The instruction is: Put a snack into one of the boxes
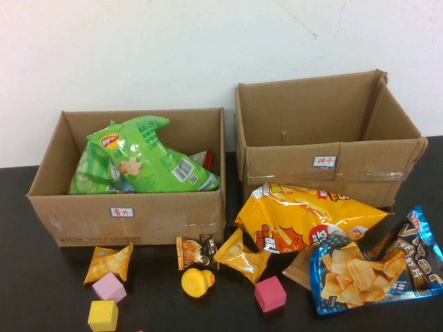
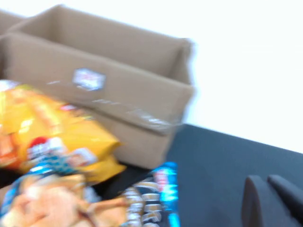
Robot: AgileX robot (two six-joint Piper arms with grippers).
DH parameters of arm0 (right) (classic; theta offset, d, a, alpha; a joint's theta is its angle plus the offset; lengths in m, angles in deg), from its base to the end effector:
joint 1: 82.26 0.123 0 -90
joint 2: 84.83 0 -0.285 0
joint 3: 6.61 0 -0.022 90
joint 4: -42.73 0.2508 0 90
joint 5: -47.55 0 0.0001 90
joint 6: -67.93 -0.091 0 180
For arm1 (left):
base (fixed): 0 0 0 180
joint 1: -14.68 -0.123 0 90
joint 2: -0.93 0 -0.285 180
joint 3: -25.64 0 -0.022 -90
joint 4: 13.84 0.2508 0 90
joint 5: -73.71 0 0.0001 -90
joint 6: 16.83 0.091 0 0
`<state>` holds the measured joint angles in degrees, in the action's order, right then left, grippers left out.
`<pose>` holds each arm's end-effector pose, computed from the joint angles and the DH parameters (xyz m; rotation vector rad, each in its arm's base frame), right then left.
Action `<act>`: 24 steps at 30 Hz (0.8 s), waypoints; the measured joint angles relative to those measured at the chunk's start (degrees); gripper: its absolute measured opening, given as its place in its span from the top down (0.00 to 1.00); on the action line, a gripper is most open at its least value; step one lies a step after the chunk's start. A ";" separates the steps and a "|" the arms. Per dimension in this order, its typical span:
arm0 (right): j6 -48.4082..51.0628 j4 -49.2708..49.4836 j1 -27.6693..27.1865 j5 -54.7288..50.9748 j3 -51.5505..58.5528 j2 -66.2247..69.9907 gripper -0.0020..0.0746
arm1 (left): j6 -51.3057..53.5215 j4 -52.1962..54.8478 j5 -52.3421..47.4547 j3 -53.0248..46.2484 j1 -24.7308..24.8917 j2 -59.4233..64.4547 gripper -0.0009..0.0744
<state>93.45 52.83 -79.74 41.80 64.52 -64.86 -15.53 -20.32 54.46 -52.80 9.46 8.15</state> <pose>0.0735 0.0049 0.2267 -0.2774 1.6682 -0.1547 0.0537 0.0015 0.1764 -0.1339 1.8240 -0.0291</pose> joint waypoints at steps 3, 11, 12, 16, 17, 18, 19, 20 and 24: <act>0.00 1.10 -3.79 0.71 3.27 -5.24 0.97 | 0.00 -0.04 0.00 0.00 0.00 0.00 0.99; -0.70 1.30 -5.69 0.40 7.60 -9.87 0.97 | 0.00 -0.04 0.00 0.00 0.00 0.00 0.99; -2.22 0.59 -5.69 -0.93 7.60 -9.87 0.97 | 0.00 -0.13 0.00 0.00 0.00 0.00 0.99; -15.20 -8.96 -5.69 -6.81 7.65 -11.23 0.97 | 0.00 -0.13 0.00 0.00 0.00 0.00 0.99; -17.82 -11.56 -5.69 -7.65 7.65 -11.95 0.97 | 0.00 -0.13 0.00 0.00 0.00 0.00 0.99; -20.45 -13.51 -5.55 -8.41 7.65 -12.45 0.97 | 0.00 -0.13 0.00 0.00 0.00 0.00 0.99; -22.27 -14.54 -5.09 -9.11 7.65 -12.69 0.97 | 0.00 -0.13 0.00 0.00 0.00 0.00 0.99; -23.42 -14.92 -4.75 -9.87 7.65 -12.68 0.97 | 0.00 -0.13 0.00 0.00 0.00 0.00 0.99; -25.04 -14.13 -3.98 -13.47 7.65 -12.68 0.97 | 0.00 -0.13 0.00 0.00 0.00 0.00 0.99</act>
<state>68.40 38.70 -83.72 28.33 72.17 -77.54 -15.53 -20.45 54.46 -52.80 9.46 8.15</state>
